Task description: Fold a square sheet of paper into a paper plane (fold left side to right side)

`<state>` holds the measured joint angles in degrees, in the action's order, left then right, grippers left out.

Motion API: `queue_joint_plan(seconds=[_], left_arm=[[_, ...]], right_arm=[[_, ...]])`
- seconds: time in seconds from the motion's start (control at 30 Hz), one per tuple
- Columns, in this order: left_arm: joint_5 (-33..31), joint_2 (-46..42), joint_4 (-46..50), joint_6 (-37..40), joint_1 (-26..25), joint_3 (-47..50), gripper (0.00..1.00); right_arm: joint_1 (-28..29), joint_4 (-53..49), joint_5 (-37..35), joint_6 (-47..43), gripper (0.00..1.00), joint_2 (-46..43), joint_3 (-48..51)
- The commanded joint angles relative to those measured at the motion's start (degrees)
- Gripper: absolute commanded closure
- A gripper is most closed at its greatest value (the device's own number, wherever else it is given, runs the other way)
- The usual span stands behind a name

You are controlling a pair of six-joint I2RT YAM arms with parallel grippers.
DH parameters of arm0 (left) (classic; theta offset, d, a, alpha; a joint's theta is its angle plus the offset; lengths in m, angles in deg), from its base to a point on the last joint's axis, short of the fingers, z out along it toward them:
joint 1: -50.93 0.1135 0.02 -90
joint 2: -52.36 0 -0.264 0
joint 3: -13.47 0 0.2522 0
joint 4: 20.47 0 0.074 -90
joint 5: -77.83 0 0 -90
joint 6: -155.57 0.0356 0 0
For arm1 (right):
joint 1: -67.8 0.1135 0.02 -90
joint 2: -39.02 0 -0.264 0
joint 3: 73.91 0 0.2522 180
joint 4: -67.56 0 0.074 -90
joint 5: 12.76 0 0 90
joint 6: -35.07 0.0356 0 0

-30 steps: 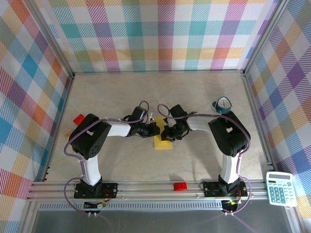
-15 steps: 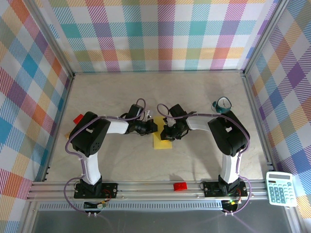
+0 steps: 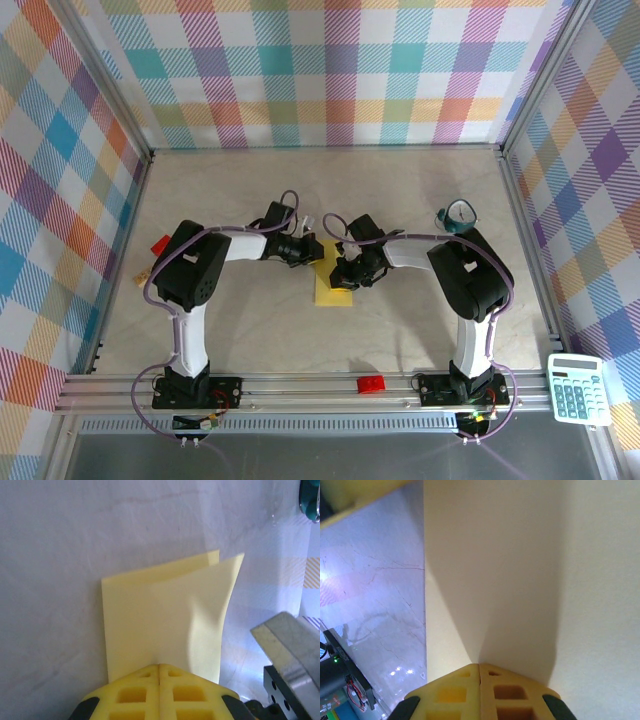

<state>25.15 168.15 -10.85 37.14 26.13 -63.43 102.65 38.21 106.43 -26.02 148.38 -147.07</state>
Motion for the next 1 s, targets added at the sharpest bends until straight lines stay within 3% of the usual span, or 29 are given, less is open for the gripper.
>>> queue_joint_plan(seconds=[0.0, 0.7, 0.97], left_arm=[[-8.7, 2.9, -3.0, 3.5, 3.2, -3.7, 1.0], [-9.5, 8.1, 1.0, 4.8, 5.6, -14.9, 1.0], [-7.6, -2.9, 0.3, 4.3, 5.5, -7.7, 1.0]], right_arm=[[-0.3, -6.2, -12.2, -1.1, 1.0, 5.9, 3.9], [-0.4, -5.2, -11.2, -0.3, 1.0, 5.9, 4.0], [-0.4, -2.3, -8.9, 0.5, 1.0, 4.5, 4.5]])
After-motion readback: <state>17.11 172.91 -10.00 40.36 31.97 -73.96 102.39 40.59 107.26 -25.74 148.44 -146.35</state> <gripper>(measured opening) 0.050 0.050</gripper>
